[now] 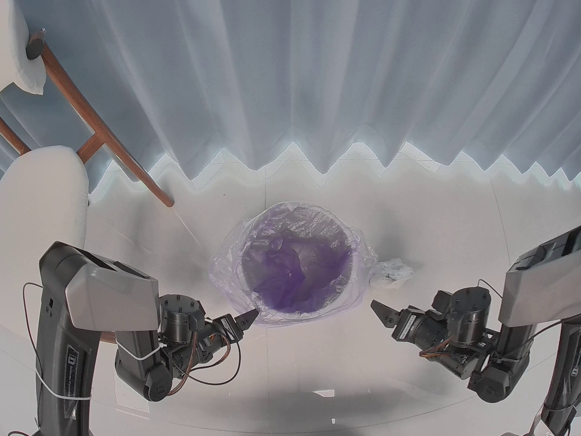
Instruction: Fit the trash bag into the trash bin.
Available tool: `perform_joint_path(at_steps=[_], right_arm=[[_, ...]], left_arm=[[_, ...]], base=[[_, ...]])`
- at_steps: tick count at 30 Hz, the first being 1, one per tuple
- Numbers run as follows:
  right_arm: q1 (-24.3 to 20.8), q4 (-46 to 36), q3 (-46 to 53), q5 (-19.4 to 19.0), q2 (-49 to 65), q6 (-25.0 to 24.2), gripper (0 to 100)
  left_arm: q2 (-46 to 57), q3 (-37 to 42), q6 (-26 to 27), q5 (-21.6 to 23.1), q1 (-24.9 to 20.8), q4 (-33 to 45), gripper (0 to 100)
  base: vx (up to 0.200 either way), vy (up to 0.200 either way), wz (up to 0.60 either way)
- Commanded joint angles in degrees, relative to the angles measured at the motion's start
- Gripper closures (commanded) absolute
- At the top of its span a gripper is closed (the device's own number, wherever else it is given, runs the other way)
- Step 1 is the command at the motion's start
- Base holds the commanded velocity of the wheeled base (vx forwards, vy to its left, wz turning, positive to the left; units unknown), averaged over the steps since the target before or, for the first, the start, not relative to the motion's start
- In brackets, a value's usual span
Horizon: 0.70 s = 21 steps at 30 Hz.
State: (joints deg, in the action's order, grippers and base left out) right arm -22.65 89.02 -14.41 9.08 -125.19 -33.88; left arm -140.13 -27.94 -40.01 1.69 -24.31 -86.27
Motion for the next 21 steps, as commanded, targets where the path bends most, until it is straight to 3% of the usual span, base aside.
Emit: perform_joint_path(at_steps=[1,21], right_arm=[[-0.4,0.5,-6.9,-0.7,-9.0,1.3,0],[2.9,0.0,-17.4,-1.3,-16.9,2.5,0]], left_arm=[[0.2,0.2,0.1,-0.3,-0.3,0.0,0],[0.0,0.1,0.2,-0.4,0.1,0.0,0]], base=[[0.0,0.0,0.0],[0.0,0.0,0.0]])
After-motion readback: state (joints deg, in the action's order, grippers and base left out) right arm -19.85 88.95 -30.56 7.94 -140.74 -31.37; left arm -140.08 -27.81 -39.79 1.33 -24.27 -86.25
